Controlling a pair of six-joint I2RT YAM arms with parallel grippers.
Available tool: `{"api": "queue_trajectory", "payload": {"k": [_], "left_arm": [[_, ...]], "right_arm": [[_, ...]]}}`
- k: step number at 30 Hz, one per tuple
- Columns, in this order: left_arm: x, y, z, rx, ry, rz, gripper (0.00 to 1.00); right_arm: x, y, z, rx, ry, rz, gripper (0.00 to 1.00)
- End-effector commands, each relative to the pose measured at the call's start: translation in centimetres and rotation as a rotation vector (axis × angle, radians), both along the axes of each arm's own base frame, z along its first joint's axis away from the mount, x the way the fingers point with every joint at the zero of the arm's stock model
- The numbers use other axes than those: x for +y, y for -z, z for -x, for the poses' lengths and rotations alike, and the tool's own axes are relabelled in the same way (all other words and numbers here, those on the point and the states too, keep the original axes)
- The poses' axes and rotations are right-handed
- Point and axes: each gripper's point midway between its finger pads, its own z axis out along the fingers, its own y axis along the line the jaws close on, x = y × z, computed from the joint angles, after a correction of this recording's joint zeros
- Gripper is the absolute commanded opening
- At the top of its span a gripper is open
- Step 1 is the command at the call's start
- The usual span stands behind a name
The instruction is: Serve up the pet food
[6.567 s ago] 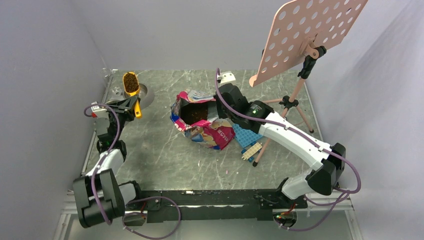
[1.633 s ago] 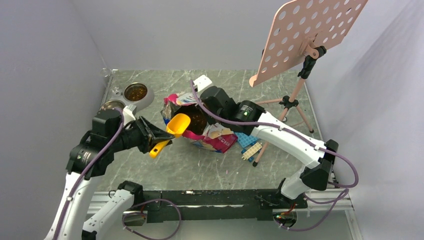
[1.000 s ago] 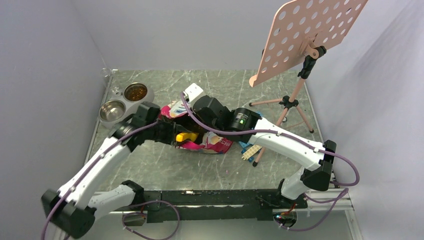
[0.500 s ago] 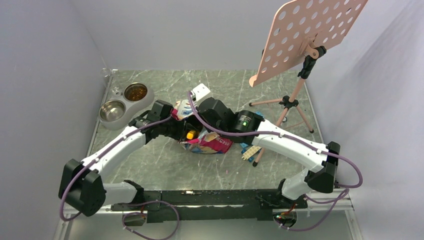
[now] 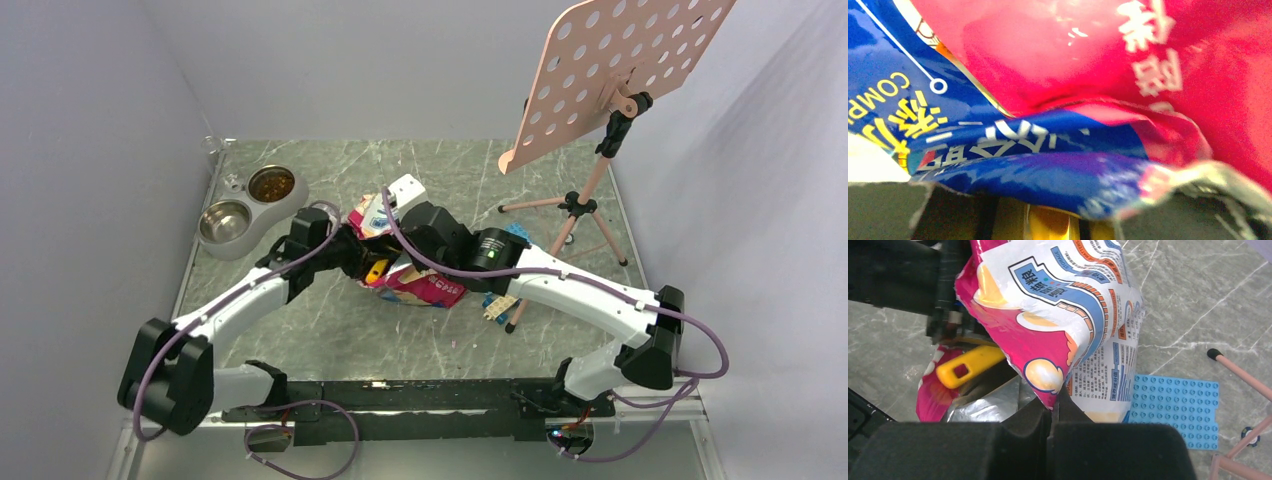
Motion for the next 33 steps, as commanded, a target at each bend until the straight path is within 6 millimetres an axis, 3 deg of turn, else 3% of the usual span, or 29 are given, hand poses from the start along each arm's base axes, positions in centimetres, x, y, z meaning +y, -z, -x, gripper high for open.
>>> {"api": "queue_trajectory", "payload": {"k": [1,10,20,23,29,33], "left_arm": [[1.1,-3.2,-0.5,-0.393,0.053,0.02,0.0],[2.2,-5.6,4.1,-0.519,0.042,0.221,0.0],[3.2,-6.5,7.7,-0.621,0.062,0.283,0.0],[3.4,-6.6,7.8,-0.633,0.039,0.297,0.0],[2.8,-9.2,7.3,-0.773,0.066,0.39,0.0],[3.1,-10.2,8.5,-0.844,0.075,0.444,0.0]], "right_arm": [[-2.4,-4.3,-0.5,-0.072,0.047,-0.109,0.0],[-3.5,-4.8,-1.8,-0.087,0.076,-0.11,0.0],[-4.5,-4.9,-2.6,-0.083,0.092,-0.116,0.0],[-4.6,-5.0,-2.6,-0.084,0.093,-0.116,0.0],[-4.3,-5.1,-2.7,-0.082,0.091,-0.12,0.0],[-4.4,-5.7,-2.6,-0.087,0.091,-0.129,0.0]]}}
